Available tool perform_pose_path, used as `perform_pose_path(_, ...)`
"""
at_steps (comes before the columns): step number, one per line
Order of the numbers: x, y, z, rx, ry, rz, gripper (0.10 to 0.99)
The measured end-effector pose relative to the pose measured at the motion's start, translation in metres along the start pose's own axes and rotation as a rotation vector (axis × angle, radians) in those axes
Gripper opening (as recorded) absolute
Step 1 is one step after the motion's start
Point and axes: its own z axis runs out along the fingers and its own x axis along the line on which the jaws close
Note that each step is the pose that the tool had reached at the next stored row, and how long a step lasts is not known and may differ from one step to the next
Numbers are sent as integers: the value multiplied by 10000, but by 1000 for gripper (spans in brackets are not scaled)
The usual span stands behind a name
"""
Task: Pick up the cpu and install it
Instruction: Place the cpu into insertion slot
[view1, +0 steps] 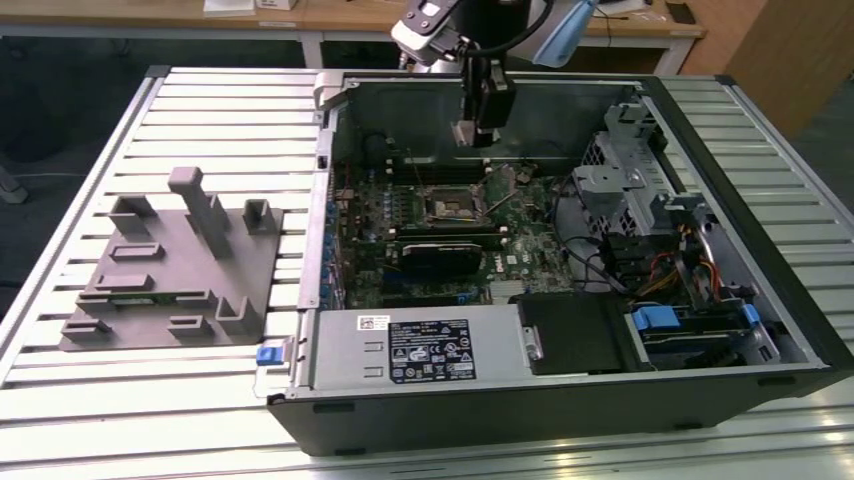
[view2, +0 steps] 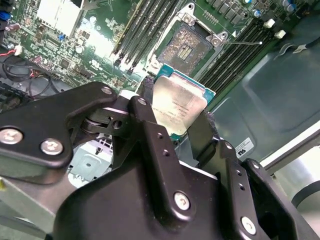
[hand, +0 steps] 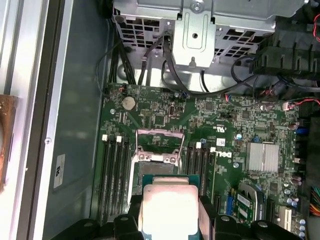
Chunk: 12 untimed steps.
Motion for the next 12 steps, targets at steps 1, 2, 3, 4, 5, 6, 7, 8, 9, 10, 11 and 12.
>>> perform_pose_path(1, 1, -1, 12, 0, 0, -1, 529)
perform_pose_path(2, 4, -1, 24, 1, -1, -1, 529)
perform_pose_path(3, 9, -2, 38, 2, -2, 1, 529)
perform_pose_path(4, 14, -3, 55, 1, -1, 0, 529)
perform_pose_path(5, 21, -4, 72, 0, 0, 0, 529)
perform_pose_path(6, 31, -7, 106, 0, 0, 0, 529)
perform_pose_path(7, 34, -7, 123, 0, 0, -1, 529)
perform_pose_path(8, 36, -9, 138, 0, -1, 5, 529)
perform_pose_path(9, 38, -13, 151, 2, -4, 52, 529)
perform_pose_path(10, 42, -16, 162, 4, -12, 139, 529)
perform_pose_path(11, 45, -19, 174, 5, -17, 230, 529)
perform_pose_path(12, 48, -21, 185, 6, -22, 312, 529)
